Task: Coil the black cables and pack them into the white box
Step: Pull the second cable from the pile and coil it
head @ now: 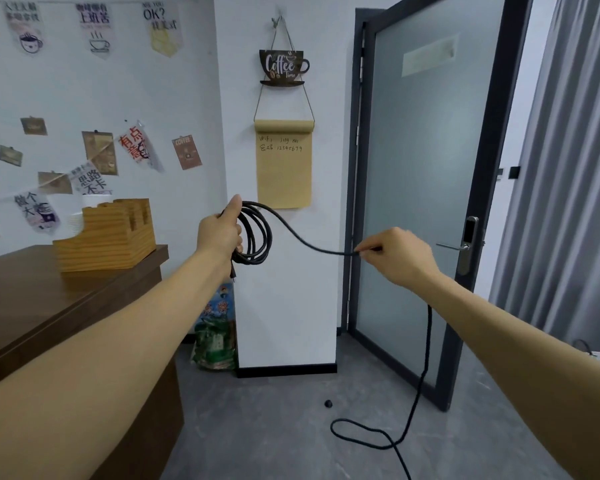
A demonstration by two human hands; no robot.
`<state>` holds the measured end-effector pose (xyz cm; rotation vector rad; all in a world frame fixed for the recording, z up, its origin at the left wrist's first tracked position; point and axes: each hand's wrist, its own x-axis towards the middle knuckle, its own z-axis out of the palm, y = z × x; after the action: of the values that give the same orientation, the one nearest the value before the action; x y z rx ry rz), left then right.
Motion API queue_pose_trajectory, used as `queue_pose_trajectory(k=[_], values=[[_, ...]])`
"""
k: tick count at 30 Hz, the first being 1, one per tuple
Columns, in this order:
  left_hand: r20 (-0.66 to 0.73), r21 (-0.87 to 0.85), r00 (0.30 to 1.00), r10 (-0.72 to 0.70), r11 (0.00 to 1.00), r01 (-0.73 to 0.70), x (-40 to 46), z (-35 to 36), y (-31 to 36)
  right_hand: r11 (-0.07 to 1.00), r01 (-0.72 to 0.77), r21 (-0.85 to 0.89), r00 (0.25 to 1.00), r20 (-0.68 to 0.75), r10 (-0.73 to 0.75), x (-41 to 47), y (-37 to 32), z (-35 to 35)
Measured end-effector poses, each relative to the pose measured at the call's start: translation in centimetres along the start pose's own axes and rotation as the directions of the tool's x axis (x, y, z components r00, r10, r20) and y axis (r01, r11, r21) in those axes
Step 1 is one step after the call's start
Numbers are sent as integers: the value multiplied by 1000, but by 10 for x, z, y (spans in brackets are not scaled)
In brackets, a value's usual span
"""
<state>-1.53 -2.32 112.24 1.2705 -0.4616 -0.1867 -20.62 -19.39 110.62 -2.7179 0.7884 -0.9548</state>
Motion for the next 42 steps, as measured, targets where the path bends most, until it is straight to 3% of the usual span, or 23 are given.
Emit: queue_pose_trajectory(k=[2, 4, 7, 11, 15, 18, 24, 32, 36, 40, 42], values=[[-15, 89, 998, 63, 994, -62, 2, 4, 2, 949, 177, -260, 983, 95, -157, 1, -18, -3], [-15, 140, 996, 86, 987, -83, 1, 10, 2, 864, 345, -368, 936, 201, -288, 0, -36, -4], [38, 79, 998, 39, 996, -42, -4, 21, 0, 795, 477, -374, 873, 310, -377, 0, -59, -8], [167, 62, 986, 7, 998, -18, -15, 34, -5, 797, 542, -268, 824, 358, -440, 7, -76, -14], [295, 204, 956, -9, 977, -53, -25, 42, -10, 884, 466, 38, 845, 277, -457, 11, -84, -21], [359, 305, 932, -37, 949, -79, -34, 47, -12, 896, 414, 163, 872, 211, -441, 13, -82, -23], [511, 231, 853, -103, 973, -21, -43, 48, -15, 895, 289, 339, 920, 160, -358, 15, -70, -22], [565, 105, 802, -196, 980, 166, -54, 53, -12, 895, 220, 388, 942, 154, -299, 17, -55, -23], [638, 90, 737, -222, 972, 215, -55, 52, -13, 895, 212, 392, 941, 164, -295, 14, -52, -23], [694, 135, 670, -264, 961, 240, -58, 49, -15, 890, 114, 442, 940, 243, -241, 16, -42, -24], [702, 176, 665, -254, 967, 183, -60, 50, -16, 877, 56, 478, 927, 300, -223, 16, -35, -25]])
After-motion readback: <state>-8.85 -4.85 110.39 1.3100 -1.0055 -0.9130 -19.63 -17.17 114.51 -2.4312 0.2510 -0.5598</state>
